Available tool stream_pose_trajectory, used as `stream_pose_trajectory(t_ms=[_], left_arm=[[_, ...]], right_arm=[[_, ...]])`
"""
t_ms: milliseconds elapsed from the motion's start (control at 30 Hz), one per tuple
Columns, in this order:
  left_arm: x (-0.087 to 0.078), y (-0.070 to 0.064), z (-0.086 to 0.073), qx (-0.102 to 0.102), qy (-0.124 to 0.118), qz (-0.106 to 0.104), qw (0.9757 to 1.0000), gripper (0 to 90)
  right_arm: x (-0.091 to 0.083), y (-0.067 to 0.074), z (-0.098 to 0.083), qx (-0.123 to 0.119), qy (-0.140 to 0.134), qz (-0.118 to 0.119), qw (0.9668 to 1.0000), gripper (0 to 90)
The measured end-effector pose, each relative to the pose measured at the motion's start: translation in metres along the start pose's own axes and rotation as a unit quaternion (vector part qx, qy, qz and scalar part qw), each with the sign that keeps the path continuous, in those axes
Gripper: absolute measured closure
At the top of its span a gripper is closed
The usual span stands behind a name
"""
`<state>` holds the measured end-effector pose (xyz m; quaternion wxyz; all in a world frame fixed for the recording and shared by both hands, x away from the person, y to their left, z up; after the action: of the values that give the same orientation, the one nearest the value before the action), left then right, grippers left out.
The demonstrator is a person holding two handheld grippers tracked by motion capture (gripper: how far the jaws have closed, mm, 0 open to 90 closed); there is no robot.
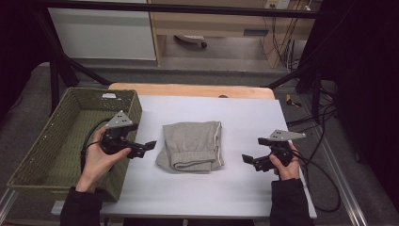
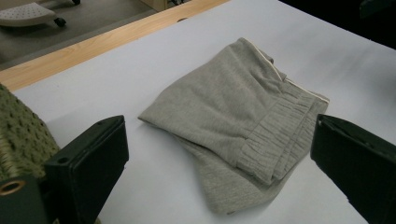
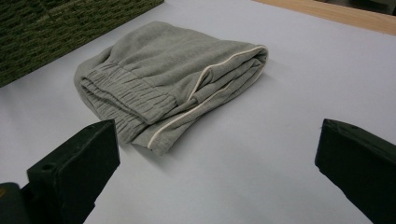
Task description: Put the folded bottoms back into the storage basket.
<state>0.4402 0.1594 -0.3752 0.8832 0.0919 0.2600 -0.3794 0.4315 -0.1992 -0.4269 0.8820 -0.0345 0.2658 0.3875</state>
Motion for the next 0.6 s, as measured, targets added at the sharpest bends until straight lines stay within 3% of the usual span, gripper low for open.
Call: stream_pose_trajectory(t_ms=[200,600], left_arm=[[0.014,-0.011,-0.001,0.0,0.003,-0.009,1.0,4.0],[0.036,-0.021,-0.01,-0.004,0.028,0.004,0.9996,4.1]], right_arm=[[0.0,-0.001,-0.001,0.002,-0.001,0.0,1.0,0.6],[0.001,-0.001,-0.001,0.002,0.002,-0.001,1.0,0.6]])
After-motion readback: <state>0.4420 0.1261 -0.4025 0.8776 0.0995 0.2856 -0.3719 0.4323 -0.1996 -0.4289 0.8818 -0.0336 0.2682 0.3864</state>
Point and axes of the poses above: each handheld gripper's, and its own axes: x roughly forward along the jaws, z roughly out of its top, y roughly to its left, the point moved 9 cm from there along x, roughly forward along the jaws, and after that the axes turned 2 degrees about -y, right-handed, at the moved point
